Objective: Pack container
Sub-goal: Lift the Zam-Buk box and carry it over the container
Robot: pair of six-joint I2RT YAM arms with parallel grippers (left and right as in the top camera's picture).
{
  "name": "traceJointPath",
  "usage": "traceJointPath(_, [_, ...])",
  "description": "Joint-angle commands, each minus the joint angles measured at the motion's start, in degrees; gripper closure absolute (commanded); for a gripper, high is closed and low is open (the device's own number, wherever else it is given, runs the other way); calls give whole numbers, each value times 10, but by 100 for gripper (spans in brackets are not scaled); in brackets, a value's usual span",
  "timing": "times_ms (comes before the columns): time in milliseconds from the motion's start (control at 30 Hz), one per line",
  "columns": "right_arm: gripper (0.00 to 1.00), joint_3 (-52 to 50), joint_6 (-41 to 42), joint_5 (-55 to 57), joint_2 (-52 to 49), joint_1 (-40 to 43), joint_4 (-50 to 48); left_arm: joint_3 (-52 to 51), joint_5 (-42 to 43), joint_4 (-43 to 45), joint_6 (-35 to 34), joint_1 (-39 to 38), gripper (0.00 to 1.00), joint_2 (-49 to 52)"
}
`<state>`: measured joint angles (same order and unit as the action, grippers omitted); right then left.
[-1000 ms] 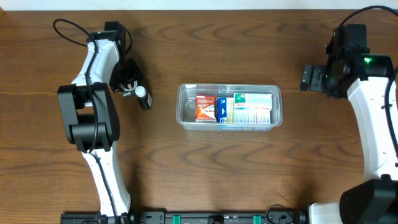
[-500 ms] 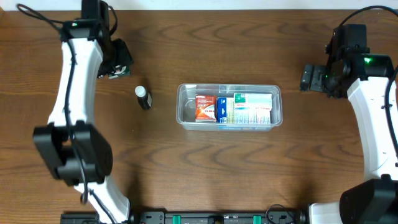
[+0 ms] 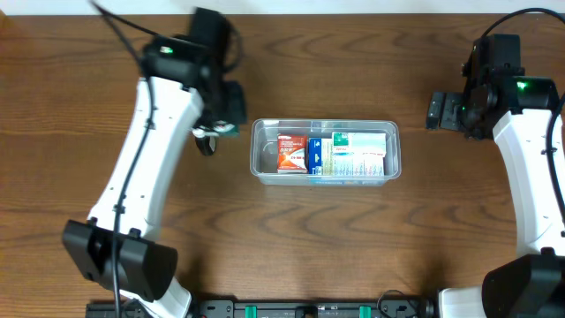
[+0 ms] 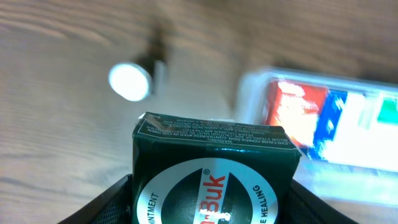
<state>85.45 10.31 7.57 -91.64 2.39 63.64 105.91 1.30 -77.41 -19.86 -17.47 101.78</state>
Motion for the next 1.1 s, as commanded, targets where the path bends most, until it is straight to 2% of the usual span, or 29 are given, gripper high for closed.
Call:
traceJointPath(0, [1,9,10,8,13,3,1,8,-3,-7,-57,-44,36,-7])
traceJointPath(233, [1,9,10,8,13,3,1,-1,-5,21,-110,-134,36,-5])
traceJointPath(400, [1,9,10,8,13,3,1,-12,-5,46,-143,-169,36,8])
traceJointPath(667, [1,9,10,8,13,3,1,-45,-5,110,-190,-194,36,38])
traceJointPath(1067, [1,9,10,8,13,3,1,-53,-5,118,-199,-198,36,134])
